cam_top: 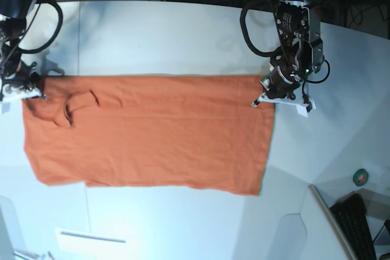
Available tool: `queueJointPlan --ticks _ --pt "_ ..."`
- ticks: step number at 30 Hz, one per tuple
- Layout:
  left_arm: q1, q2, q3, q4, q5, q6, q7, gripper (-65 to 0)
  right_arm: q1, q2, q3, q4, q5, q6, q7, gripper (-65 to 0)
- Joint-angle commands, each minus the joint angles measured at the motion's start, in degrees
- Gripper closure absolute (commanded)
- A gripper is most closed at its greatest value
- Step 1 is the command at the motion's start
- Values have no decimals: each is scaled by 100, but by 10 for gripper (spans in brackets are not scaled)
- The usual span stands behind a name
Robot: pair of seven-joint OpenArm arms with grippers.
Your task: Layout the t-shirt on the table in an organized manner, then fold the t-shirt properly
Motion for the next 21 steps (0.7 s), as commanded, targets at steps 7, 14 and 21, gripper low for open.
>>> queueJointPlan --ticks 7,14,21 --pt "-219 -72 2 -384 6 -27 -44 0 -190 99 51 66 45 39 96 0" --pt "89 -222 10 -314 6 -27 -44 0 -612 107 60 101 45 39 96 0" --pt "511 -380 10 -76 -11 -27 -35 0 -1218 64 69 690 45 39 96 0"
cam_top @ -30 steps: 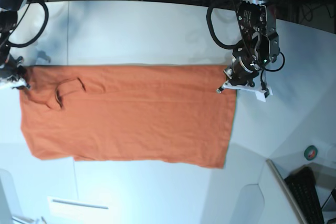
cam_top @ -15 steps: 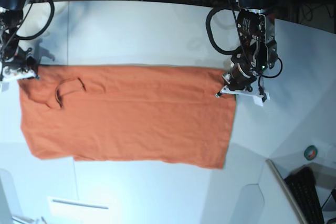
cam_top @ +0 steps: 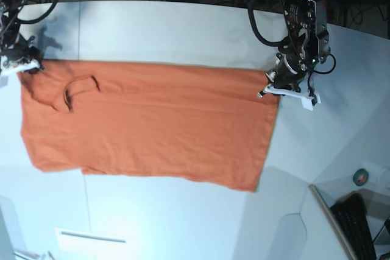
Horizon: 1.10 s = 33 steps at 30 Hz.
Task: Layout the t-shirt on the table in an organized manner, then fold the t-shirt properly
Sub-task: 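Drag the shirt across the table with both grippers holding its edge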
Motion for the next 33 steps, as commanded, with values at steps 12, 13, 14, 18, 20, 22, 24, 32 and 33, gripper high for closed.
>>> queueJointPlan --ticks 12,13,14,18,20,22,24,32,33 --pt "1324 -67 -482 1003 164 213 299 0 -926 -22 36 643 -58 -127 -132 0" --pt "1403 -67 -526 1073 164 213 299 0 -979 -40 36 678 -58 -127 -123 0" --pt "1465 -67 -570 1152 164 213 299 0 -1049 -49 36 740 -58 -127 -123 0" --pt "1570 -67 -658 1284 164 204 308 0 -1330 -286 168 1215 -84 -127 -132 0" --pt "1570 -67 -658 1293 164 204 308 0 -1427 -409 361 1461 -111 -127 -158 0" --pt "1570 -67 -640 1293 164 204 308 0 -1533 -471 405 1602 -111 -127 -167 0" --pt "1570 -67 -605 1293 164 204 308 0 -1629 -497 414 1733 -111 -127 -167 0" --pt "1570 -67 -596 1310 164 204 317 0 -1788 -506 431 1795 -67 -127 -167 0" --pt "1570 -67 -596 1346 164 204 317 0 -1796 -506 440 1804 -58 -127 -167 0"
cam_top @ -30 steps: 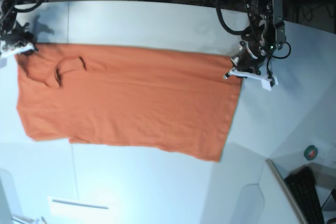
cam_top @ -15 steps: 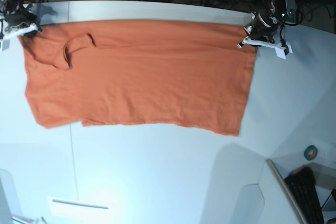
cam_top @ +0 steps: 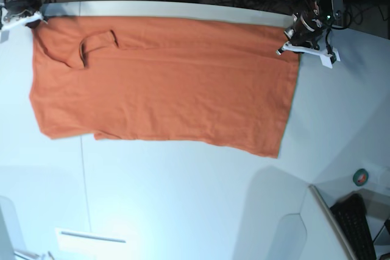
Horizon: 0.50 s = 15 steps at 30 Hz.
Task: Layout the t-shirt on the table in an organized manner, then fold the t-shirt properly
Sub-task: 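Drag the shirt across the table with both grippers holding its edge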
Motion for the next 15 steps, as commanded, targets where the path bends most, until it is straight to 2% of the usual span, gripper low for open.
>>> queueJointPlan --ticks 1,8,15 --pt "36 -28 -1 120 61 88 54 0 -19 82 88 156 62 7 71 0" --pt "141 -19 -1 348 61 88 54 0 16 -287 317 1299 27 7 -588 0" --pt "141 -19 -37 383 61 88 54 0 411 -313 9 807 1 7 -605 0"
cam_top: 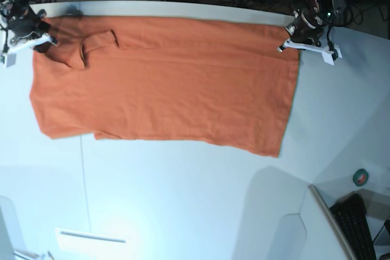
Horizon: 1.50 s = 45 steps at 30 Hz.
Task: Layout the t-shirt on the table in an organized manner, then fold the t-shirt properly
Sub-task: 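Drag the shirt across the table with both grippers holding its edge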
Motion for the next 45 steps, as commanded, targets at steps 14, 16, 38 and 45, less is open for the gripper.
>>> queueJointPlan --ticks 14,16,38,45 --pt "-49 150 -59 598 -101 -21 365 0 -54 29 90 -183 -586 -2 61 0" --pt "-190 141 -59 255 -101 -21 356 0 -10 29 90 -341 -586 -2 105 0" --pt "153 62 -59 -123 -93 -21 347 0 -318 82 143 -974 -621 -2 527 0" --pt "109 80 -59 290 -128 -21 383 0 -274 82 363 -482 -621 33 483 0"
